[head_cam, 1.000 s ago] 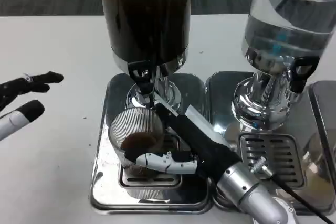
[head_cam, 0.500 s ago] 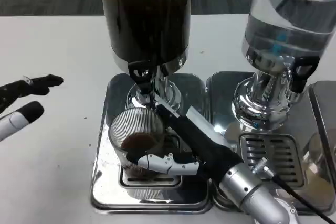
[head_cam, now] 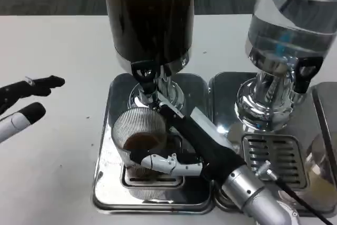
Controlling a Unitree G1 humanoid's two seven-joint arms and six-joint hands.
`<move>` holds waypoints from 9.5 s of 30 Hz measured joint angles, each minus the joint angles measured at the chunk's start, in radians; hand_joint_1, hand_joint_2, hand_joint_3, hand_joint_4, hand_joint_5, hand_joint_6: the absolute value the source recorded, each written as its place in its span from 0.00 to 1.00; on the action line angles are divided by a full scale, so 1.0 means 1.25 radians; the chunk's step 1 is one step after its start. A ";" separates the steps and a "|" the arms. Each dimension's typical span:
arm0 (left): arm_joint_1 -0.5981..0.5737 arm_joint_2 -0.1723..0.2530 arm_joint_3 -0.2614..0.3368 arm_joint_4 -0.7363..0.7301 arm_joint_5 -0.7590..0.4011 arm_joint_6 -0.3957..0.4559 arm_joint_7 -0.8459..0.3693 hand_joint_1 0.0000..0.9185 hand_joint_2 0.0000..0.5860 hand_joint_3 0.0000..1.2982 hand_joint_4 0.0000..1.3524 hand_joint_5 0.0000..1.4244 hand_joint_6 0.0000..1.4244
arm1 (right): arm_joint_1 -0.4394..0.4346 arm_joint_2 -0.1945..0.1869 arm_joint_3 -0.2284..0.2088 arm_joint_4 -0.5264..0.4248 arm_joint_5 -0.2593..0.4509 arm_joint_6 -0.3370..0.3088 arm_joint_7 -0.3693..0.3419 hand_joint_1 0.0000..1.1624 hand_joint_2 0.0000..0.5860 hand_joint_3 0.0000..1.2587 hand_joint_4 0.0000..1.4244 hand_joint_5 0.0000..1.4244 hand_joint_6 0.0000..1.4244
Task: Grasp the cup under the faucet to collect the drink, then remove the cup.
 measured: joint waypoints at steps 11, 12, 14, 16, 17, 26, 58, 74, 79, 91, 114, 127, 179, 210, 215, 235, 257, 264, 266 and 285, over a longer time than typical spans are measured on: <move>-0.015 0.010 -0.006 0.013 0.000 -0.011 -0.006 0.00 0.18 0.19 0.12 0.12 0.06 | 0.003 0.000 -0.016 -0.001 0.000 -0.002 -0.001 0.49 0.31 0.00 0.00 0.00 0.01; -0.015 0.010 -0.006 0.013 0.000 -0.011 -0.006 0.00 0.18 0.19 0.12 0.12 0.06 | 0.004 -0.001 -0.017 -0.002 0.000 -0.002 -0.001 0.49 0.31 0.00 0.00 0.00 0.01; -0.015 0.010 -0.006 0.015 0.000 -0.011 -0.006 0.00 0.18 0.20 0.12 0.12 0.06 | 0.006 -0.002 -0.018 -0.004 0.000 -0.002 -0.001 0.49 0.31 0.00 0.00 0.00 0.01; -0.016 0.011 -0.007 0.017 0.000 -0.011 -0.007 0.00 0.18 0.20 0.12 0.12 0.06 | 0.010 -0.005 -0.021 -0.008 0.002 -0.001 0.000 0.49 0.31 0.00 0.00 0.00 0.01; -0.016 0.011 -0.007 0.017 0.000 -0.011 -0.007 0.00 0.18 0.20 0.12 0.12 0.06 | 0.013 -0.006 -0.022 -0.010 0.002 0.000 0.000 0.49 0.31 0.00 0.00 0.00 0.01; -0.025 0.011 -0.010 0.024 -0.001 -0.012 -0.010 0.00 0.18 0.20 0.12 0.12 0.06 | 0.021 -0.007 -0.026 -0.017 0.007 0.006 0.008 0.49 0.31 0.00 0.00 0.00 0.01; -0.034 0.015 -0.010 0.038 -0.009 -0.012 -0.016 0.00 0.19 0.21 0.14 0.13 0.06 | -0.015 -0.022 -0.006 0.004 -0.023 0.001 0.037 0.63 0.28 0.00 0.00 0.00 0.01; -0.034 0.015 -0.009 0.038 -0.011 -0.012 -0.016 0.00 0.20 0.21 0.14 0.13 0.07 | -0.023 -0.001 -0.003 0.022 -0.028 0.001 0.003 0.64 0.28 0.00 0.00 0.02 0.13; -0.026 0.015 -0.008 0.037 -0.011 -0.012 -0.016 0.00 0.21 0.21 0.14 0.13 0.07 | -0.024 -0.001 0.000 0.022 -0.029 0.001 -0.004 0.64 0.28 0.02 0.00 0.09 0.16; -0.024 0.020 -0.007 0.036 -0.016 -0.012 -0.022 0.00 0.23 0.22 0.14 0.13 0.07 | -0.006 0.002 0.013 0.017 -0.031 0.009 -0.021 0.64 0.30 0.22 0.20 0.24 0.25; -0.027 0.021 -0.010 0.036 -0.017 -0.011 -0.035 0.00 0.28 0.22 0.15 0.13 0.07 | 0.046 0.002 0.011 -0.027 -0.063 0.011 -0.093 0.63 0.33 0.30 0.30 0.35 0.34; -0.037 0.021 -0.016 0.037 -0.017 -0.011 -0.043 0.00 0.30 0.22 0.14 0.13 0.07 | 0.065 0.005 0.008 -0.042 -0.066 0.019 -0.123 0.63 0.33 0.31 0.32 0.38 0.36; -0.114 -0.009 -0.108 0.105 -0.031 -0.056 -0.056 0.00 0.32 0.20 0.13 0.13 0.07 | 0.164 -0.019 -0.107 -0.157 -0.067 0.069 -0.166 0.62 0.36 0.34 0.36 0.41 0.40; -0.100 -0.050 -0.172 0.087 -0.038 -0.082 -0.111 0.00 0.32 0.20 0.13 0.14 0.07 | 0.251 -0.012 -0.143 -0.300 -0.060 0.095 -0.163 0.62 0.38 0.36 0.37 0.42 0.41; -0.079 -0.058 -0.177 0.065 -0.056 -0.082 -0.121 0.00 0.32 0.20 0.12 0.14 0.07 | 0.279 -0.011 -0.143 -0.352 -0.050 0.107 -0.143 0.62 0.38 0.36 0.37 0.42 0.41; -0.021 -0.072 -0.169 -0.016 -0.079 -0.067 -0.122 0.00 0.31 0.19 0.12 0.14 0.07 | 0.373 -0.015 -0.141 -0.490 -0.044 0.144 -0.082 0.62 0.38 0.37 0.38 0.43 0.42; -0.020 -0.073 -0.166 -0.018 -0.095 -0.065 -0.122 0.00 0.31 0.19 0.12 0.14 0.07 | 0.427 -0.011 -0.140 -0.548 -0.031 0.153 -0.077 0.62 0.38 0.38 0.38 0.43 0.42; -0.017 -0.078 -0.166 -0.037 -0.100 -0.057 -0.122 0.00 0.31 0.19 0.12 0.14 0.07 | 0.462 -0.007 -0.139 -0.584 -0.029 0.157 -0.077 0.62 0.38 0.38 0.39 0.44 0.43; -0.014 -0.080 -0.166 -0.040 -0.100 -0.053 -0.122 0.00 0.31 0.19 0.12 0.14 0.07 | 0.473 -0.007 -0.138 -0.593 -0.028 0.160 -0.077 0.62 0.38 0.38 0.39 0.44 0.43; 0.003 -0.093 -0.164 -0.066 -0.105 -0.047 -0.122 0.00 0.30 0.19 0.12 0.14 0.08 | 0.510 -0.008 -0.140 -0.638 -0.022 0.165 -0.065 0.61 0.41 0.39 0.40 0.45 0.44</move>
